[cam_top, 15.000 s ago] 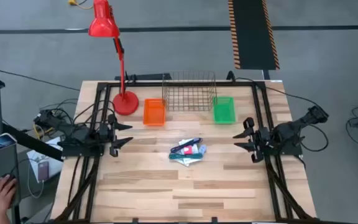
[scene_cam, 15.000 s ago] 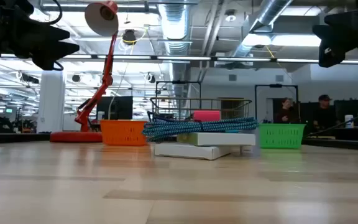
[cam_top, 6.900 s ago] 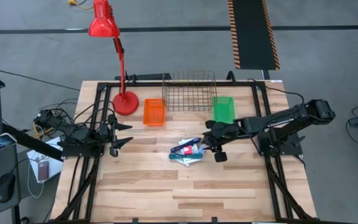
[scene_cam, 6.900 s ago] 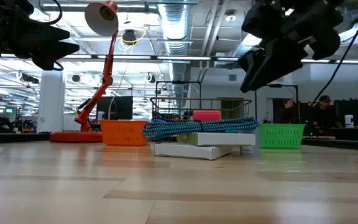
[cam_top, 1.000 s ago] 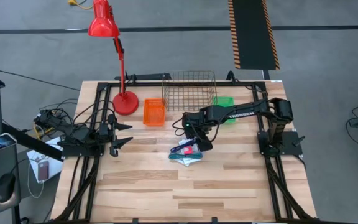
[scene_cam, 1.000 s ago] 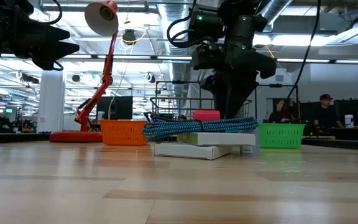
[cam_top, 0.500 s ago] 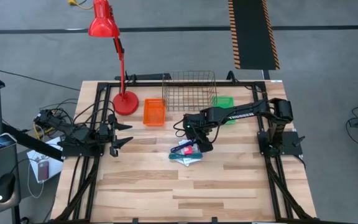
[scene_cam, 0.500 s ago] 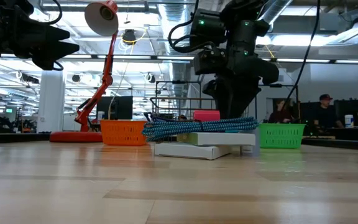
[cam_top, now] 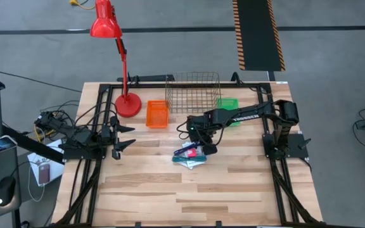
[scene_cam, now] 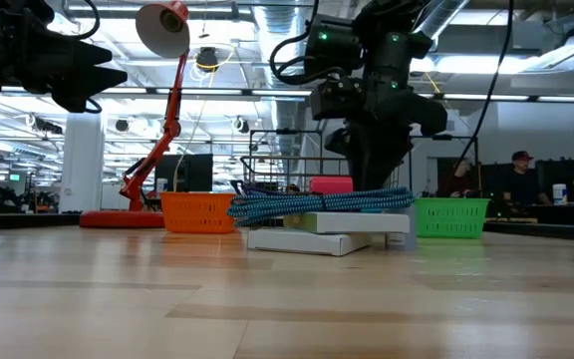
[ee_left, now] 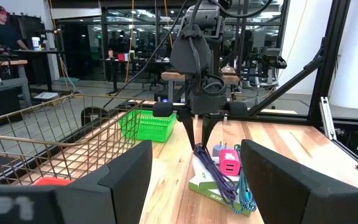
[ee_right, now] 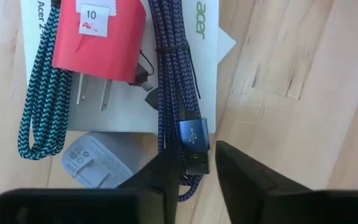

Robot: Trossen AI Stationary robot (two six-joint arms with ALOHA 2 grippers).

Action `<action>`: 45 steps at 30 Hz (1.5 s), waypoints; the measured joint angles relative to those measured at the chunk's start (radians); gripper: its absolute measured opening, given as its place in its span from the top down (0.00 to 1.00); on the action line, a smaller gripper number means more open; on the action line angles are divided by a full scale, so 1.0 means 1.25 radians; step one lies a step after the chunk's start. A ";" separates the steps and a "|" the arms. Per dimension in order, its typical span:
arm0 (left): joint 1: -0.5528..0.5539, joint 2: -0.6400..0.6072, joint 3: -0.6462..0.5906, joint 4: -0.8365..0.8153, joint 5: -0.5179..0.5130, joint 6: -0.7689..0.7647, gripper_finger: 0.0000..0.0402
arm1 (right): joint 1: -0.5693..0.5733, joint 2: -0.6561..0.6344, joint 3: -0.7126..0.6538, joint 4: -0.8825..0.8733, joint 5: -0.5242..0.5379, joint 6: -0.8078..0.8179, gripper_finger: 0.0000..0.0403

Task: Pick and place items into bin
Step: Put the violet charger cable into the wire basket

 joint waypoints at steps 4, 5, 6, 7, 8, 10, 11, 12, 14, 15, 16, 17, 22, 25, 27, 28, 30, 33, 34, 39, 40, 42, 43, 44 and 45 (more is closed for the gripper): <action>0.000 0.000 0.000 0.000 0.000 0.000 0.42 | 0.000 0.000 0.000 0.000 0.000 0.000 0.87; 0.000 0.000 0.000 0.000 0.000 0.000 0.42 | 0.000 0.000 0.000 0.000 0.000 0.000 0.88; 0.000 0.000 0.000 0.000 0.000 0.000 0.42 | 0.000 0.000 0.000 0.000 0.000 0.000 0.89; 0.000 0.000 0.000 0.000 0.000 0.000 0.42 | 0.000 0.000 0.000 0.000 0.000 0.000 0.90; 0.000 0.000 0.000 0.000 0.000 0.000 0.42 | 0.000 0.000 0.000 0.000 0.000 0.000 0.91; 0.000 0.000 0.000 0.000 0.000 0.000 0.42 | 0.000 0.000 0.000 0.000 0.000 0.000 0.93; 0.000 0.000 0.000 0.000 0.000 0.000 0.42 | 0.000 0.000 0.000 0.000 0.000 0.000 0.94; 0.000 0.000 0.000 0.000 0.000 0.000 0.42 | 0.000 0.000 0.000 0.000 0.000 0.000 0.95; 0.000 0.000 0.000 0.000 0.000 0.000 0.42 | 0.000 0.000 0.000 0.000 0.000 0.000 0.97; 0.000 0.000 0.000 0.000 0.000 0.000 0.42 | 0.000 0.000 0.000 0.000 0.000 0.000 0.98; 0.000 0.000 0.000 0.000 0.000 0.000 0.42 | 0.000 0.000 0.000 0.000 0.000 0.000 0.98; 0.000 0.000 0.000 0.000 0.000 0.000 0.42 | 0.000 0.000 0.000 0.000 0.000 0.000 0.99; 0.000 0.000 0.000 0.000 0.000 0.000 0.42 | 0.000 0.000 0.000 0.000 0.000 0.000 0.98; 0.000 0.000 0.000 0.000 0.000 0.000 0.42 | 0.000 0.000 0.000 0.000 0.000 0.000 0.98; 0.000 0.000 0.000 0.000 0.000 0.000 0.42 | 0.000 0.000 0.000 0.000 0.000 0.000 0.99; 0.000 0.000 0.000 0.000 0.000 0.000 0.42 | 0.000 0.000 0.000 0.000 0.000 0.000 0.99; 0.000 0.000 0.000 0.000 0.000 0.000 0.42 | 0.000 0.000 0.000 0.000 0.000 0.000 0.99; 0.000 0.000 0.000 0.000 0.000 0.000 0.42 | 0.000 0.000 0.000 0.000 0.000 0.000 0.99; 0.000 0.000 0.000 0.000 0.000 0.000 0.42 | 0.000 0.000 0.000 0.000 0.000 0.000 0.99; 0.000 0.000 0.000 0.000 0.000 0.000 0.42 | 0.000 0.000 0.006 -0.013 0.000 0.000 1.00; 0.000 0.000 0.000 0.000 0.000 0.000 0.42 | 0.000 0.000 0.012 -0.023 0.000 0.000 1.00; 0.000 0.000 0.000 0.000 0.000 0.000 0.42 | 0.000 0.000 0.024 -0.035 0.001 0.000 1.00; 0.000 0.000 0.000 0.000 0.000 0.000 0.42 | 0.000 0.000 0.030 -0.040 0.001 0.000 1.00; 0.000 0.000 0.000 0.000 0.000 0.000 0.42 | 0.000 0.000 0.034 -0.045 0.001 0.000 1.00; 0.000 0.000 0.000 0.000 0.000 0.000 0.42 | 0.000 0.000 0.039 -0.050 0.001 0.000 1.00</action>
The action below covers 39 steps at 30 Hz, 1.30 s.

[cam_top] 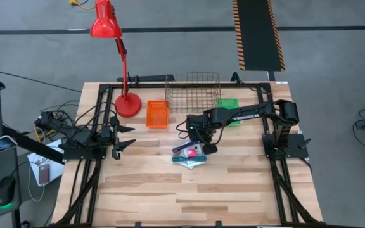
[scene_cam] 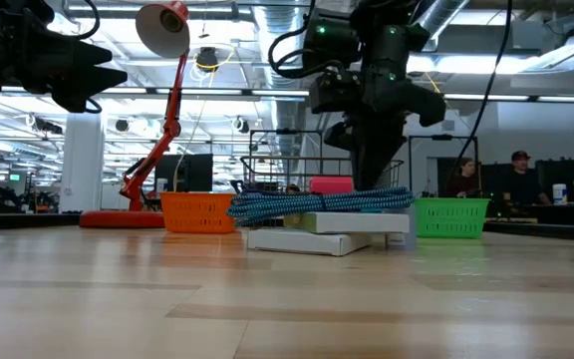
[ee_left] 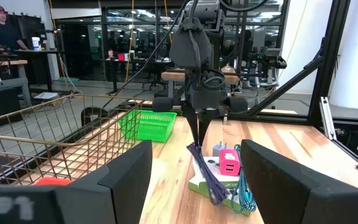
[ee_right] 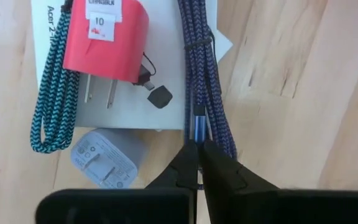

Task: Pick and place items into bin
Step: Put the violet charger cable into the wire basket

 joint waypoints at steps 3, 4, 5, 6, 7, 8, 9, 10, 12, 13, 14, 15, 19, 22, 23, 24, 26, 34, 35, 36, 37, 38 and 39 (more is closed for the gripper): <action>0.000 0.000 0.000 0.000 0.000 0.000 0.42 | 0.000 0.000 0.015 -0.012 0.000 -0.001 1.00; 0.000 0.000 0.000 0.000 0.000 0.000 0.42 | 0.000 0.000 0.021 -0.018 0.000 -0.001 1.00; 0.000 0.000 0.000 0.000 0.000 0.000 0.42 | 0.000 0.000 0.025 -0.021 0.000 -0.001 1.00; 0.000 0.000 0.000 0.000 0.000 0.000 0.42 | 0.000 0.000 0.028 -0.022 0.000 -0.001 1.00; 0.000 0.000 0.000 0.000 0.000 0.000 0.42 | 0.000 0.000 0.031 -0.023 0.000 -0.001 1.00; 0.000 0.000 0.000 0.000 0.000 0.000 0.42 | 0.000 0.000 0.034 -0.027 0.000 -0.001 1.00; 0.000 0.000 0.000 0.000 0.000 0.000 0.42 | 0.000 0.000 0.038 -0.033 0.000 -0.001 1.00; 0.000 0.000 0.000 0.000 0.000 0.000 0.42 | 0.000 0.000 0.043 -0.039 0.001 -0.001 1.00; 0.000 0.000 0.000 0.000 0.000 0.000 0.42 | 0.000 0.000 0.052 -0.047 0.001 -0.001 1.00; 0.000 0.000 0.000 0.000 0.000 0.000 0.42 | 0.000 0.000 0.054 -0.049 0.001 -0.001 1.00; 0.000 0.000 0.000 0.000 0.000 0.000 0.42 | 0.000 0.000 0.057 -0.053 0.001 -0.001 1.00; 0.000 0.000 0.000 0.000 0.000 0.000 0.42 | 0.000 0.000 0.060 -0.057 0.003 -0.001 1.00; 0.000 0.000 0.000 0.000 0.000 0.000 0.42 | 0.000 0.000 0.073 -0.077 0.029 -0.002 1.00; 0.000 0.000 0.000 0.000 0.000 0.000 0.42 | 0.000 0.000 0.085 -0.087 0.045 -0.010 1.00; 0.000 0.000 0.000 0.000 0.000 0.000 0.42 | 0.000 0.000 0.089 -0.090 0.045 -0.014 1.00; 0.000 0.000 0.000 0.000 0.000 0.000 0.42 | 0.000 0.000 0.094 -0.096 0.045 -0.016 1.00; 0.000 0.000 0.000 0.000 0.000 0.000 0.42 | -0.005 0.000 0.107 -0.110 0.045 -0.020 1.00; 0.000 0.000 0.000 0.000 0.000 0.000 0.42 | -0.036 0.000 0.164 -0.163 0.101 -0.048 1.00; 0.000 0.000 0.000 0.000 0.000 0.000 0.42 | -0.042 0.000 0.172 -0.169 0.107 -0.053 1.00; 0.000 0.000 0.000 0.000 0.000 0.000 0.42 | -0.048 0.000 0.181 -0.175 0.111 -0.058 1.00; 0.000 0.000 0.000 0.000 0.000 0.000 0.42 | -0.055 0.000 0.191 -0.183 0.112 -0.063 1.00; 0.000 0.000 0.000 0.000 0.000 0.000 0.42 | -0.062 0.000 0.203 -0.191 0.114 -0.065 1.00; 0.000 0.000 0.000 0.000 0.000 0.000 0.42 | -0.070 0.000 0.216 -0.198 0.119 -0.068 1.00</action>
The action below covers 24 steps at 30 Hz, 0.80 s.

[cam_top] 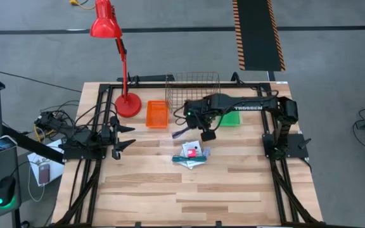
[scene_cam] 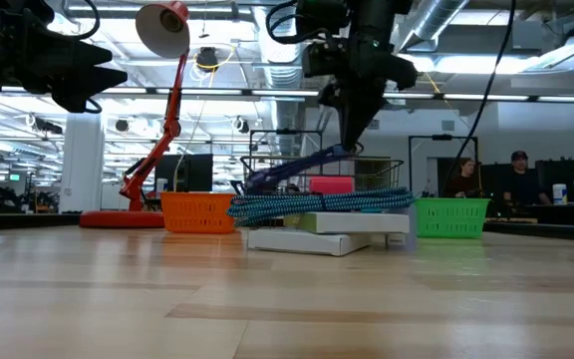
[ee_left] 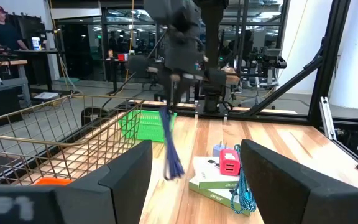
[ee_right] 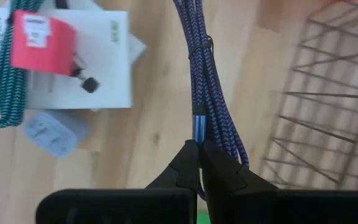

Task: Pick and place items into bin
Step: Put the violet charger cable into the wire basket

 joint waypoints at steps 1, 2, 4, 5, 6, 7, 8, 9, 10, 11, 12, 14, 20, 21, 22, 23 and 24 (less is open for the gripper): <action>0.000 0.000 0.000 0.000 0.000 0.000 0.42 | -0.007 0.000 0.013 -0.008 0.006 -0.006 1.00; 0.000 0.000 0.000 0.000 0.000 0.000 0.42 | -0.015 0.000 0.026 -0.019 0.008 -0.012 1.00; 0.000 0.000 0.000 0.000 0.000 0.000 0.42 | -0.031 0.000 0.053 -0.035 0.008 -0.021 1.00; 0.000 0.000 0.000 0.000 0.000 0.000 0.42 | -0.039 0.000 0.067 -0.039 0.008 -0.028 1.00; 0.000 0.000 0.000 0.000 0.000 0.000 0.42 | -0.047 0.000 0.082 -0.046 0.008 -0.033 1.00; 0.000 0.000 0.000 0.000 0.000 0.000 0.42 | -0.056 0.000 0.096 -0.053 0.008 -0.037 1.00; 0.000 0.000 0.000 0.000 0.000 0.000 0.42 | -0.065 0.000 0.110 -0.062 0.008 -0.039 1.00; 0.000 0.000 0.000 0.000 0.000 0.000 0.42 | -0.075 0.000 0.124 -0.069 0.008 -0.043 1.00; 0.000 0.000 0.000 0.000 0.000 0.000 0.42 | -0.084 0.000 0.138 -0.074 0.008 -0.051 1.00; 0.000 0.000 0.000 0.000 0.000 0.000 0.42 | -0.094 -0.001 0.149 -0.075 0.008 -0.057 1.00; 0.000 0.000 0.000 0.000 0.000 0.000 0.42 | -0.105 -0.001 0.160 -0.076 0.008 -0.062 1.00; 0.000 0.000 0.000 0.000 0.000 0.000 0.42 | -0.127 -0.001 0.180 -0.078 0.008 -0.070 1.00; 0.000 0.000 0.000 0.000 0.000 0.000 0.42 | -0.200 -0.001 0.209 -0.077 0.008 -0.080 1.00; 0.000 0.000 0.000 0.000 0.000 0.000 0.42 | -0.214 -0.001 0.209 -0.077 0.008 -0.080 1.00; 0.000 0.000 0.000 0.000 0.000 0.000 0.42 | -0.226 -0.001 0.209 -0.077 0.008 -0.080 0.99; 0.000 0.000 0.000 0.000 0.000 0.000 0.42 | -0.239 -0.001 0.209 -0.077 0.008 -0.080 0.99; 0.000 0.000 0.000 0.000 0.000 0.000 0.42 | -0.252 -0.001 0.209 -0.077 0.008 -0.079 0.99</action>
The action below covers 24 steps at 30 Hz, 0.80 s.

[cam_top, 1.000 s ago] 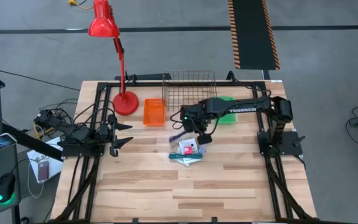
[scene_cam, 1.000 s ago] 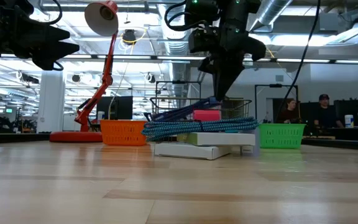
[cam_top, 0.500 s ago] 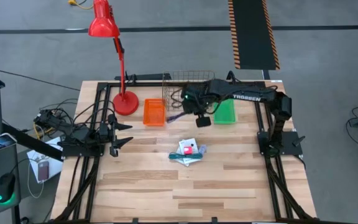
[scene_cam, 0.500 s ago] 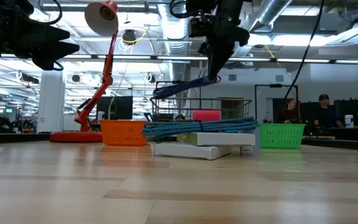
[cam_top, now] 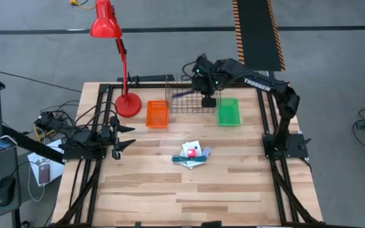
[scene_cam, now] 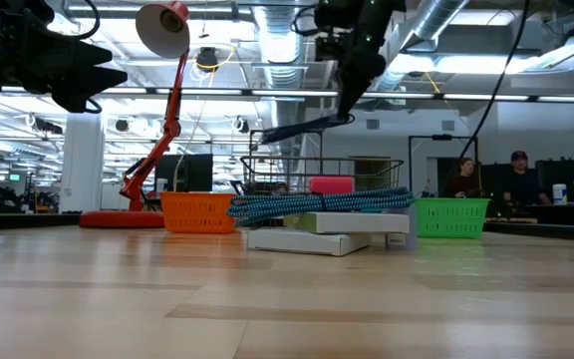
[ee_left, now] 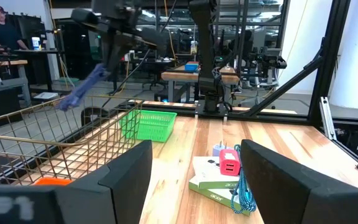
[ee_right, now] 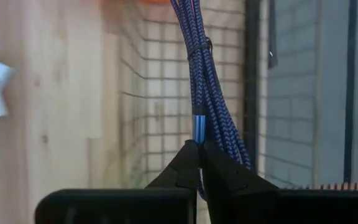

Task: Pick and place items into bin
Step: Put the violet charger cable into the wire basket

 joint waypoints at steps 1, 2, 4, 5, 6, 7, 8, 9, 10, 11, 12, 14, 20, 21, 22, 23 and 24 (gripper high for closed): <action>0.000 0.000 0.000 0.000 0.000 0.000 0.42 | -0.011 0.000 0.000 0.001 0.000 0.003 0.98; 0.000 0.000 0.000 0.000 0.000 0.000 0.42 | -0.022 0.000 0.000 0.003 0.000 0.004 0.97; 0.000 0.000 0.000 0.000 0.000 0.000 0.42 | -0.041 0.000 0.000 0.009 -0.001 0.005 0.96; 0.000 0.000 0.000 0.000 0.000 0.000 0.42 | -0.048 0.000 0.000 0.013 -0.002 0.005 0.96; 0.000 0.000 0.000 0.000 0.000 0.000 0.42 | -0.054 0.000 0.000 0.018 -0.003 0.006 0.95; 0.000 0.000 0.000 0.000 0.000 0.000 0.42 | -0.060 0.000 0.000 0.021 -0.003 0.006 0.95; 0.000 0.000 0.000 0.000 0.000 0.000 0.42 | -0.064 0.000 0.000 0.023 -0.003 0.006 0.95; 0.000 0.000 0.000 0.000 0.000 0.000 0.42 | -0.068 0.000 0.000 0.025 -0.003 0.006 0.95; 0.000 0.000 0.000 0.000 0.000 0.000 0.42 | -0.071 0.000 0.000 0.028 -0.003 0.006 0.95; 0.000 0.000 0.000 0.000 0.000 0.000 0.42 | -0.074 0.000 0.000 0.032 -0.004 0.006 0.95; 0.000 0.000 0.000 0.000 0.000 0.000 0.42 | -0.076 0.000 0.000 0.034 -0.004 0.006 0.96; 0.000 0.000 0.000 0.000 0.000 0.000 0.42 | -0.077 0.000 0.000 0.038 -0.009 0.006 0.96; 0.000 0.000 0.000 0.000 0.000 0.000 0.42 | -0.075 0.000 0.000 0.049 -0.031 0.005 0.95; 0.000 0.000 0.000 0.000 0.000 0.000 0.42 | -0.075 0.000 0.000 0.049 -0.031 0.005 0.94; 0.000 0.000 0.000 0.000 0.000 0.000 0.42 | -0.075 0.000 0.000 0.049 -0.031 0.006 0.93; 0.000 0.000 0.000 0.000 0.000 0.000 0.42 | -0.075 0.000 0.000 0.049 -0.035 0.006 0.93; 0.000 0.000 0.000 0.000 0.000 0.000 0.42 | -0.075 0.000 0.000 0.049 -0.042 0.006 0.93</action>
